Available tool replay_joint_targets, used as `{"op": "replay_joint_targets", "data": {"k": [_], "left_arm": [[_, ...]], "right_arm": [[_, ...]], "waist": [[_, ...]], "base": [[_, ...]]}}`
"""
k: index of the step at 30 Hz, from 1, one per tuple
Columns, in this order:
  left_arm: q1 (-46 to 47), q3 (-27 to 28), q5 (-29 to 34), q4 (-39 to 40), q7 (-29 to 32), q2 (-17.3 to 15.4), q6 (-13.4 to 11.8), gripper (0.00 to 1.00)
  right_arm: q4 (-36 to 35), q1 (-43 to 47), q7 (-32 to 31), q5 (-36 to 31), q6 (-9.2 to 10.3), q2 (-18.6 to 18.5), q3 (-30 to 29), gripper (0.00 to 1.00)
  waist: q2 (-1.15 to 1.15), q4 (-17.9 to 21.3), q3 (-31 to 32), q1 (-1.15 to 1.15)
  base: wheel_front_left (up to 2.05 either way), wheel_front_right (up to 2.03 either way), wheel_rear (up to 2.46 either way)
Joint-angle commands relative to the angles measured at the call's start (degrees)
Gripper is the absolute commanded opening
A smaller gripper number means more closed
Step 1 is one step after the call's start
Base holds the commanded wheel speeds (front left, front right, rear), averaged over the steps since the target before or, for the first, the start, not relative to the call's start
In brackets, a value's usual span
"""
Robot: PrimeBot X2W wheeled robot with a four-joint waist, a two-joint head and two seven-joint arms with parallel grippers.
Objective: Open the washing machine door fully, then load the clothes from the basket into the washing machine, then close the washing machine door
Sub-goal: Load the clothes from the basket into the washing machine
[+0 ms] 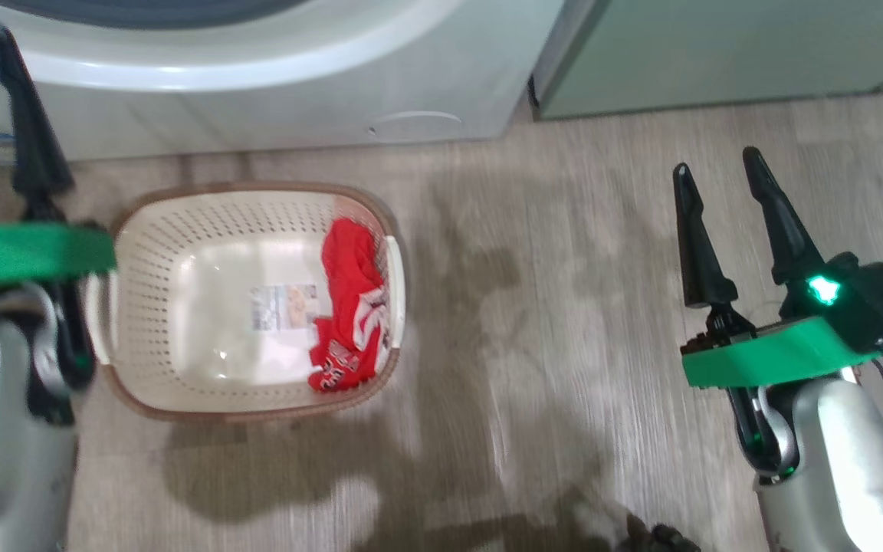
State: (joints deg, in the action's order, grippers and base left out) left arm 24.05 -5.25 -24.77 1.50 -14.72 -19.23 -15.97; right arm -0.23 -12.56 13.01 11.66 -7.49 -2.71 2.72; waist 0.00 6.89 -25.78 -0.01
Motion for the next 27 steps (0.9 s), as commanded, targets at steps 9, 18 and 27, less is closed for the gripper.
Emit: {"op": "replay_joint_targets", "data": {"k": [9, 18, 27], "left_arm": [[-8.6, 3.5, 4.2, 3.0, -0.3, 1.9, 4.1, 1.00], [-14.6, 3.7, 6.8, -1.2, -0.3, 3.9, 7.4, 1.00], [-20.5, 6.5, 7.0, -3.5, -0.3, 4.9, 8.2, 1.00]], "right_arm": [[-1.1, 3.5, -2.0, -1.0, 0.00, -0.2, 0.1, 1.00], [-1.1, 7.2, -3.6, -1.3, 0.00, -0.2, -0.6, 1.00], [-1.4, 11.0, -4.8, -1.1, 0.00, -0.2, -1.0, 1.00]], "waist": [[0.00, -3.1, 7.3, 0.01], [0.00, -3.6, 13.4, 0.01], [0.00, -2.7, 18.7, 0.01]], "base": [[0.00, 0.00, 0.00], [0.00, 0.00, 0.00], [0.00, 0.00, 0.00]]}}
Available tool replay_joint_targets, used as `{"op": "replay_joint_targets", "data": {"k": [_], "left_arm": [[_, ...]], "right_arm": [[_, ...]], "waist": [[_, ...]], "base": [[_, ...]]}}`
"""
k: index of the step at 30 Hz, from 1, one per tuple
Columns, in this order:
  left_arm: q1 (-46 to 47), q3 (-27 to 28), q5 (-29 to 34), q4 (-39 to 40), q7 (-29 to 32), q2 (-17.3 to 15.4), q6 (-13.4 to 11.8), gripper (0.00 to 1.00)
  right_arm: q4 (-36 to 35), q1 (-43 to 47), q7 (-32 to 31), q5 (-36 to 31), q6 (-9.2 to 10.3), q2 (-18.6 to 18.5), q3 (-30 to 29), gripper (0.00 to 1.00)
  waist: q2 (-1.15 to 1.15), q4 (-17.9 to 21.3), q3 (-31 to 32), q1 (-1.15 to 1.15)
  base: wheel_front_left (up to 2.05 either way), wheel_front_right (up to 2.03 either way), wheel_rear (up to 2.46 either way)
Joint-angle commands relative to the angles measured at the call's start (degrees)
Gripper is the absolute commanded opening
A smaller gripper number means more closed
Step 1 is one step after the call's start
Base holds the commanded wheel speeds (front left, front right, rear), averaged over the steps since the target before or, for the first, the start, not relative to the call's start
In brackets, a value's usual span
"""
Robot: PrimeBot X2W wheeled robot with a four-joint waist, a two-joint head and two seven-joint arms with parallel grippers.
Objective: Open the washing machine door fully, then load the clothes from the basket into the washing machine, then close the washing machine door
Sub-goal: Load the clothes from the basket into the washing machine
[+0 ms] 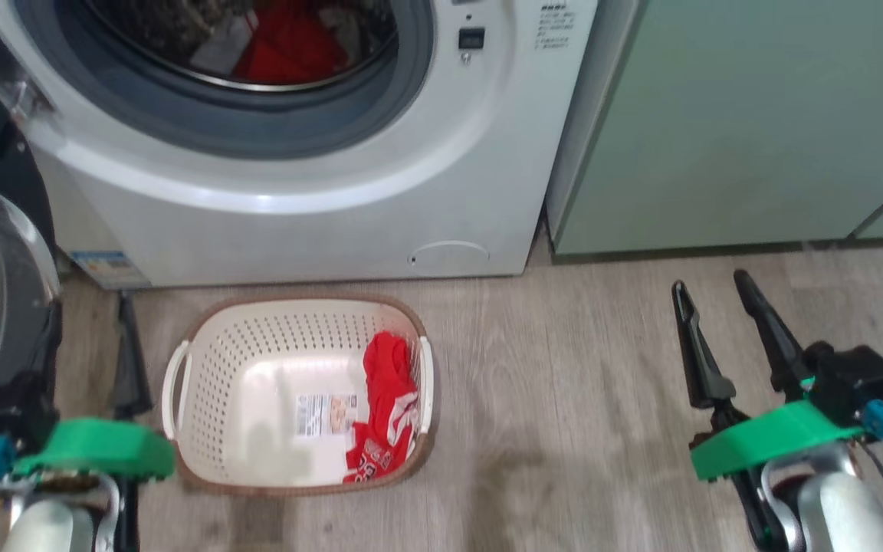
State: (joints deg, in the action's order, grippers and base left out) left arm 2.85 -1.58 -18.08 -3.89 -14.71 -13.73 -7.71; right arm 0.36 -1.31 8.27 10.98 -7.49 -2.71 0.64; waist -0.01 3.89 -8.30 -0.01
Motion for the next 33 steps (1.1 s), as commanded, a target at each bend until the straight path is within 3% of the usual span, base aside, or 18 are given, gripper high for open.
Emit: {"op": "replay_joint_targets", "data": {"k": [1, 6, 16, 33], "left_arm": [[-0.1, 3.3, 0.1, 1.9, -0.3, -0.3, -0.2, 1.00], [-3.7, 5.1, 0.1, 3.7, -0.3, 0.7, 0.0, 1.00], [-8.1, 2.4, 2.8, 7.4, -0.3, 1.7, 1.8, 1.00], [-11.2, 0.9, 2.6, 10.0, 1.0, 3.2, -0.1, 1.00]], "right_arm": [[-2.1, 0.2, -0.2, -0.4, 0.00, -0.2, 1.0, 1.00], [-2.6, 2.0, -1.0, -0.3, 0.00, -0.2, 0.8, 1.00], [-3.3, 4.1, -2.0, -0.4, 0.00, -0.2, 0.5, 1.00], [-4.1, 5.5, -2.6, -0.3, 0.00, -0.2, -0.2, 1.00]], "waist": [[0.01, 0.4, 1.8, 0.01], [0.01, 0.8, 3.9, 0.01], [0.01, 0.9, 6.2, 0.01], [0.01, 0.2, 7.9, 0.01]], "base": [[0.00, 0.00, 0.00], [0.00, 0.00, 0.00], [0.00, 0.00, 0.00], [0.00, 0.00, 0.00]]}}
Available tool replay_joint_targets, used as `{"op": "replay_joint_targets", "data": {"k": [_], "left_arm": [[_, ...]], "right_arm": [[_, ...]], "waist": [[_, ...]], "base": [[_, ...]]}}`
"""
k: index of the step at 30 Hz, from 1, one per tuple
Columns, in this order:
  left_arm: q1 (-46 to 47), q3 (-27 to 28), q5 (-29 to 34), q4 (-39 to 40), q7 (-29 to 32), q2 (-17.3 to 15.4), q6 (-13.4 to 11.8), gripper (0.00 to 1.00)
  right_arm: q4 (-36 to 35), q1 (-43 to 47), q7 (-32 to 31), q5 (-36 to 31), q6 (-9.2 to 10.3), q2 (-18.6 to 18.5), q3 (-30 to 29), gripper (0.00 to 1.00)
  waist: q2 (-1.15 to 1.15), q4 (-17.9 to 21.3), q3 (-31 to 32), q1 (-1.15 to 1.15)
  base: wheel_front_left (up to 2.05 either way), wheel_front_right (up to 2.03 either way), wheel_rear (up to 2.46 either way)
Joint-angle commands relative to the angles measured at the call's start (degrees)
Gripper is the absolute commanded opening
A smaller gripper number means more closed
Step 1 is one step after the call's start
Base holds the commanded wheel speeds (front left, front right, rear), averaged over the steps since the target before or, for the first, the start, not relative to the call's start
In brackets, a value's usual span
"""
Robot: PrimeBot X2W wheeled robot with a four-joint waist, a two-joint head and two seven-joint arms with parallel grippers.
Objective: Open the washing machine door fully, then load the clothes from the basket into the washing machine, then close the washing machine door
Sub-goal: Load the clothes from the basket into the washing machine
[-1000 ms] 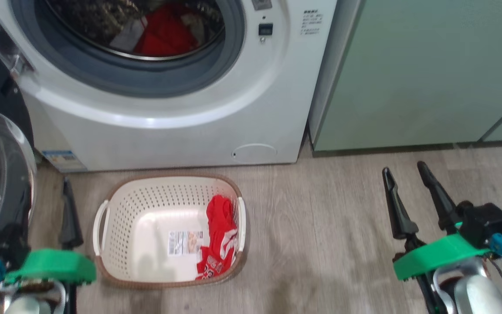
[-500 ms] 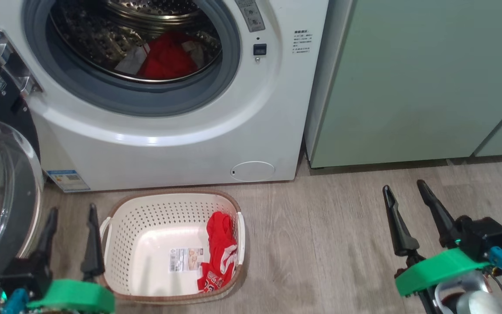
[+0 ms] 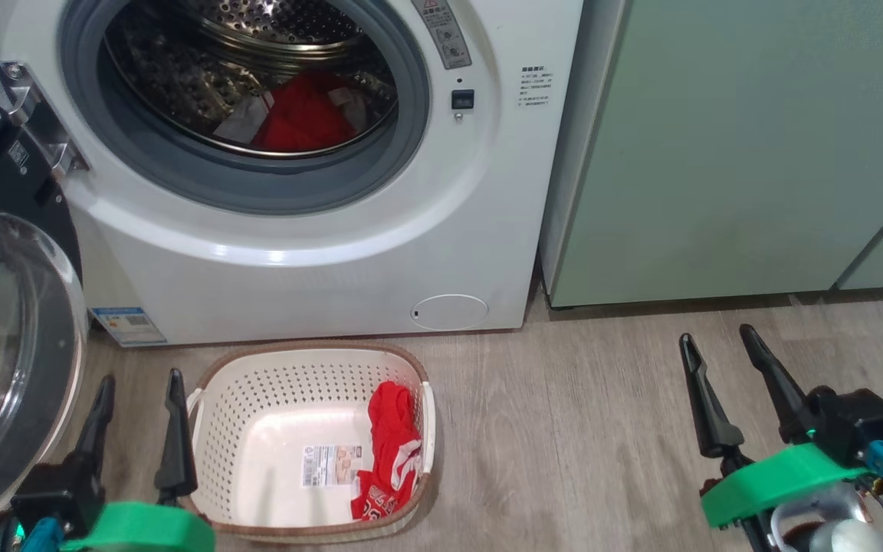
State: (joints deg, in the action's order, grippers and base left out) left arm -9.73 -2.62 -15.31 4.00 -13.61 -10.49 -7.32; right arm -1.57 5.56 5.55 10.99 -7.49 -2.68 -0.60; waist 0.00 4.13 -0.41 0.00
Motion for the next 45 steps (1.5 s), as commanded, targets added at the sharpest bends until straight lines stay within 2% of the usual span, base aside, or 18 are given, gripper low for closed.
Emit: {"op": "replay_joint_targets", "data": {"k": [1, 18, 27, 34, 40, 41, 42, 45], "left_arm": [[1.4, 2.0, -0.2, 2.1, -0.1, 0.0, -0.5, 1.00], [2.6, 1.1, -0.3, 1.6, -0.2, 0.0, -1.1, 1.00], [6.7, -0.9, 0.2, 0.8, 0.6, -0.1, -0.5, 1.00], [15.3, -5.0, -0.3, -5.3, 2.4, 0.7, 3.0, 1.00], [25.3, -8.1, -1.6, -16.8, 4.0, 2.0, 7.1, 1.00], [25.3, -8.1, -1.6, -16.8, 4.0, 2.0, 7.1, 1.00], [28.7, -8.6, -2.3, -21.2, 4.4, 2.6, 8.2, 1.00], [33.7, -9.3, -3.2, -27.9, 4.8, 3.3, 9.9, 1.00]], "right_arm": [[-2.2, -1.3, 0.1, -0.3, 0.00, -0.2, 1.0, 1.00], [-2.8, -1.6, 0.1, -0.4, 0.00, -0.2, 0.5, 1.00], [-4.1, -3.9, 0.6, -0.4, 0.00, -0.2, 0.5, 1.00], [-6.0, -7.9, 1.6, -0.3, 0.00, -0.2, 0.1, 1.00], [-6.8, -12.3, 2.8, 0.0, 0.00, -0.2, 0.5, 1.00], [-6.8, -12.3, 2.8, 0.0, 0.00, -0.2, 0.5, 1.00], [-6.8, -13.6, 3.4, 0.2, 0.00, -0.2, 0.9, 1.00], [-6.7, -15.4, 4.3, 0.5, 0.00, -0.2, 1.6, 1.00]], "waist": [[0.00, 0.0, 0.0, 0.00], [0.00, -0.5, -1.0, 0.00], [0.00, -0.4, -6.7, 0.00], [0.00, 0.4, -16.5, 0.00], [0.00, 2.3, -25.9, 0.00], [0.00, 2.3, -25.9, 0.00], [0.00, 3.1, -28.8, 0.00], [0.00, 4.2, -32.6, 0.00]], "base": [[0.00, 0.00, 0.00], [0.00, 0.00, 0.00], [0.00, 0.00, 0.00], [0.00, 0.00, 0.00], [0.00, 0.00, 0.00], [0.00, 0.00, 0.00], [0.00, 0.00, 0.00], [0.00, 0.00, 0.00]]}}
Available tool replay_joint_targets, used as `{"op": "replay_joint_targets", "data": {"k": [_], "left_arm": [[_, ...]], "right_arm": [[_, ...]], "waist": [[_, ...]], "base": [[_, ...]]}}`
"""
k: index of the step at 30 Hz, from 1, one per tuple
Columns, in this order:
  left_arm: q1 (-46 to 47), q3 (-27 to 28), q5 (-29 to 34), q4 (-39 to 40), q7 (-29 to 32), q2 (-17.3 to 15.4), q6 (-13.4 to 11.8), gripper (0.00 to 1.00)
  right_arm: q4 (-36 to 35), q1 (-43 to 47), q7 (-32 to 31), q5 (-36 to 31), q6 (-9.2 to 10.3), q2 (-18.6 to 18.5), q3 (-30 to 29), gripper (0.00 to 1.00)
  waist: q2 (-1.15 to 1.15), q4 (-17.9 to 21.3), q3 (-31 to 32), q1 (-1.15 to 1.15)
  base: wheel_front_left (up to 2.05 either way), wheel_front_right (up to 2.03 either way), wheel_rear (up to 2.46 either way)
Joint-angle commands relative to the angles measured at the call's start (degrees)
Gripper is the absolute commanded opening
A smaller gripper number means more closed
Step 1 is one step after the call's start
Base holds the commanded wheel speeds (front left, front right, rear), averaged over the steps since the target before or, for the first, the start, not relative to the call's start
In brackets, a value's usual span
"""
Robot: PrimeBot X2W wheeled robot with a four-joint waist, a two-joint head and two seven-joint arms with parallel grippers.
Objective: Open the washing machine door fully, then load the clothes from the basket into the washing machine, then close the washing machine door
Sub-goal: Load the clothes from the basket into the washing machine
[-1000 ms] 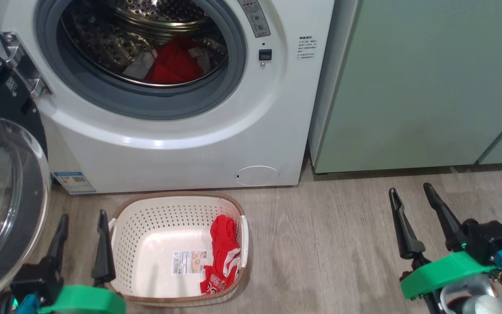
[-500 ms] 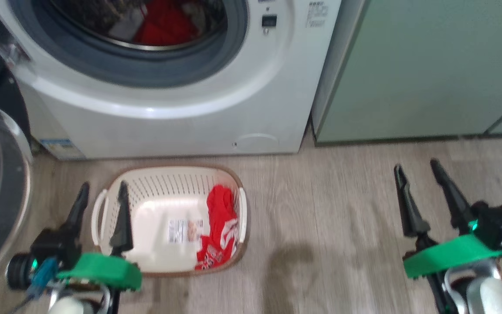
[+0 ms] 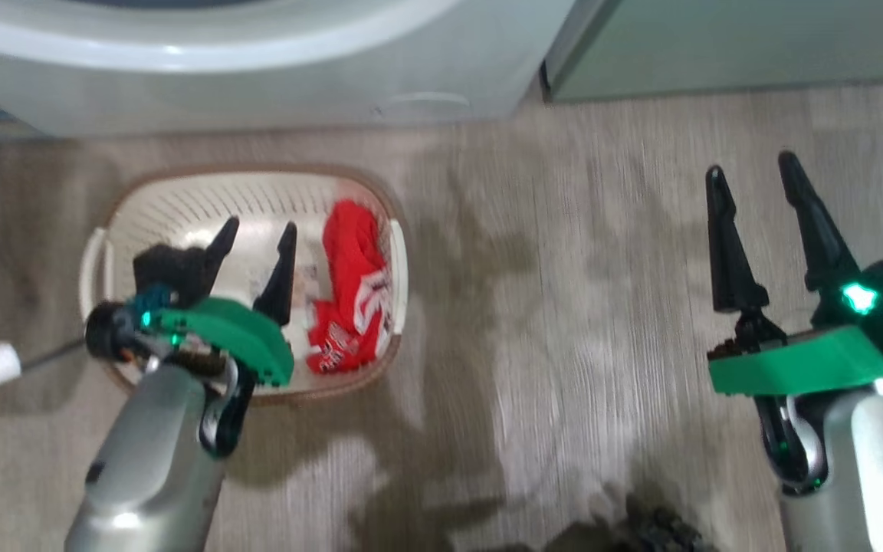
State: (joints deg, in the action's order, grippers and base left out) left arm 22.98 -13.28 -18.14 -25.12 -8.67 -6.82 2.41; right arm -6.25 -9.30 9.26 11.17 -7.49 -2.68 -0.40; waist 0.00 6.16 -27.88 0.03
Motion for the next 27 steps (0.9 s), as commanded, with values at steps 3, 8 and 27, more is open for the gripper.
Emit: {"op": "replay_joint_targets", "data": {"k": [3, 8, 27], "left_arm": [[5.6, 0.8, -1.1, -5.4, 0.2, 0.3, 1.4, 1.00], [12.7, 0.1, -2.4, -15.8, 1.1, 0.8, 2.9, 1.00], [27.6, -1.9, -8.4, -39.0, 5.7, -1.7, 5.0, 1.00]], "right_arm": [[-1.7, -2.1, 1.4, 0.6, 0.00, -0.2, 2.1, 1.00], [-1.3, -4.1, 2.5, 1.0, 0.00, -0.2, 3.6, 1.00], [0.5, -7.0, 5.4, 3.5, 0.00, -0.2, 8.5, 1.00]], "waist": [[0.00, 3.2, -8.3, -0.03], [0.00, 4.9, -13.5, -0.03], [0.00, 11.3, -25.1, -0.03]], "base": [[0.00, 0.00, 0.00], [0.00, 0.00, 0.00], [0.00, 0.00, 0.00]]}}
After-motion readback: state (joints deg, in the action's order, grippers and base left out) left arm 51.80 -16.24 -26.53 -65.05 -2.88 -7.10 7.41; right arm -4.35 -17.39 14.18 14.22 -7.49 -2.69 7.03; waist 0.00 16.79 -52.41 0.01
